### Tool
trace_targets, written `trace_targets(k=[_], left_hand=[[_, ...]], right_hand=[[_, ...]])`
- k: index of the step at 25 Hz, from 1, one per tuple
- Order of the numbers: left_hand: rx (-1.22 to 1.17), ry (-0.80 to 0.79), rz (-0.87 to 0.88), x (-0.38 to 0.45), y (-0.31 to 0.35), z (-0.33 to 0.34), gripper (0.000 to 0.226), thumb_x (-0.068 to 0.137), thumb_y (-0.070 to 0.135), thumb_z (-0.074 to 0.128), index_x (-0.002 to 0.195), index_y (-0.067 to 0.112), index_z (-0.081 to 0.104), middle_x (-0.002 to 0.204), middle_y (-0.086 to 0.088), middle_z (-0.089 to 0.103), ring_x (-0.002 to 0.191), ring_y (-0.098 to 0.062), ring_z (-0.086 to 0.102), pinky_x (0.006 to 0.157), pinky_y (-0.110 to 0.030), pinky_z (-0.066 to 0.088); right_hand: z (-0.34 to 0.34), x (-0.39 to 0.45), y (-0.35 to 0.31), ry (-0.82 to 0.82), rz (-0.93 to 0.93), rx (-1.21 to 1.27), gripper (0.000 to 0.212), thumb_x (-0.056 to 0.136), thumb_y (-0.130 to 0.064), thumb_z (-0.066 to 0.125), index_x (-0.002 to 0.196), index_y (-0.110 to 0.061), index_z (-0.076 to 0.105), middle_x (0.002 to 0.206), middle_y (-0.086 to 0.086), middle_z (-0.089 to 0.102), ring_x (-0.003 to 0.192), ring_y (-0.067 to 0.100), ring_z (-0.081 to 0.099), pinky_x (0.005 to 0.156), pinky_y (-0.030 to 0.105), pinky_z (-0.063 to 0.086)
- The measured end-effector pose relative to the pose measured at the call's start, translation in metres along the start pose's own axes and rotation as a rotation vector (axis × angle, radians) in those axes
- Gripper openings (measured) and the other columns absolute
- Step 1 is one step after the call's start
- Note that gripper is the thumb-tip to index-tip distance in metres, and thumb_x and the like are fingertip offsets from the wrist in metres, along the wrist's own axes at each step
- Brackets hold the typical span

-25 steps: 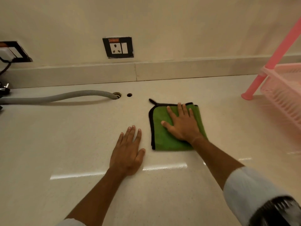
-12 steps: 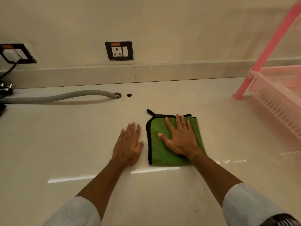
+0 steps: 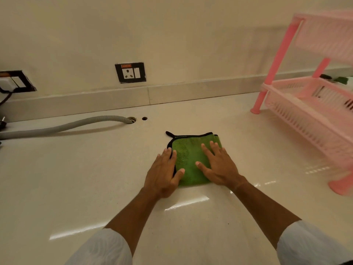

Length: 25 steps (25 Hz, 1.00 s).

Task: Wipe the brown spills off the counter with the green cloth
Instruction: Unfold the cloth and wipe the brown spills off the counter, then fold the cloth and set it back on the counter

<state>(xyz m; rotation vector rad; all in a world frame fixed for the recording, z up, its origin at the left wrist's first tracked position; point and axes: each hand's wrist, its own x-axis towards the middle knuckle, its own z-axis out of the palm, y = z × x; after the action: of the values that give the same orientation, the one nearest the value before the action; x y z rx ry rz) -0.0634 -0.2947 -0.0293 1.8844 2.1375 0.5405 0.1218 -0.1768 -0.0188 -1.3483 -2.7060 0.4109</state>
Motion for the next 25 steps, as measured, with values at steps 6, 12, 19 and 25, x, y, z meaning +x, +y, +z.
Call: trace_targets(k=[6, 12, 19, 25], left_hand=[[0.163, 0.014, 0.22, -0.012, 0.01, -0.002, 0.041, 0.076, 0.042, 0.053, 0.104, 0.013, 0.059, 0.106, -0.003, 0.055, 0.096, -0.018, 0.048, 0.083, -0.038, 0.05], [0.264, -0.042, 0.284, -0.009, 0.017, -0.012, 0.028, 0.079, 0.03, 0.053, 0.099, 0.012, 0.06, 0.099, -0.004, 0.057, 0.093, -0.02, 0.049, 0.074, -0.035, 0.05], [0.362, -0.1, 0.228, 0.0, 0.029, -0.016, 0.017, 0.083, 0.017, 0.05, 0.092, 0.011, 0.063, 0.094, -0.007, 0.061, 0.088, -0.024, 0.055, 0.066, -0.04, 0.051], [0.344, -0.05, 0.107, 0.018, 0.047, -0.045, 0.01, 0.079, 0.015, 0.053, 0.078, 0.012, 0.063, 0.08, -0.005, 0.062, 0.073, -0.025, 0.056, 0.06, -0.037, 0.045]], right_hand=[[-0.017, -0.048, 0.016, 0.022, 0.04, 0.043, 0.038, 0.089, -0.026, 0.058, 0.126, -0.019, 0.063, 0.124, 0.008, 0.061, 0.115, 0.024, 0.052, 0.095, 0.037, 0.046], [-0.033, -0.055, 0.033, -0.063, -0.044, -0.053, 0.034, 0.087, -0.013, 0.054, 0.117, -0.018, 0.069, 0.115, 0.003, 0.064, 0.107, 0.022, 0.055, 0.088, 0.033, 0.047], [-0.043, -0.031, 0.051, -0.117, -0.201, -0.066, 0.024, 0.084, -0.016, 0.057, 0.098, -0.022, 0.076, 0.099, 0.003, 0.075, 0.092, 0.029, 0.064, 0.07, 0.03, 0.045], [-0.086, -0.002, 0.06, -0.246, -0.311, 0.058, 0.021, 0.081, -0.014, 0.071, 0.101, -0.015, 0.077, 0.102, 0.002, 0.076, 0.096, 0.018, 0.067, 0.071, 0.016, 0.043]])
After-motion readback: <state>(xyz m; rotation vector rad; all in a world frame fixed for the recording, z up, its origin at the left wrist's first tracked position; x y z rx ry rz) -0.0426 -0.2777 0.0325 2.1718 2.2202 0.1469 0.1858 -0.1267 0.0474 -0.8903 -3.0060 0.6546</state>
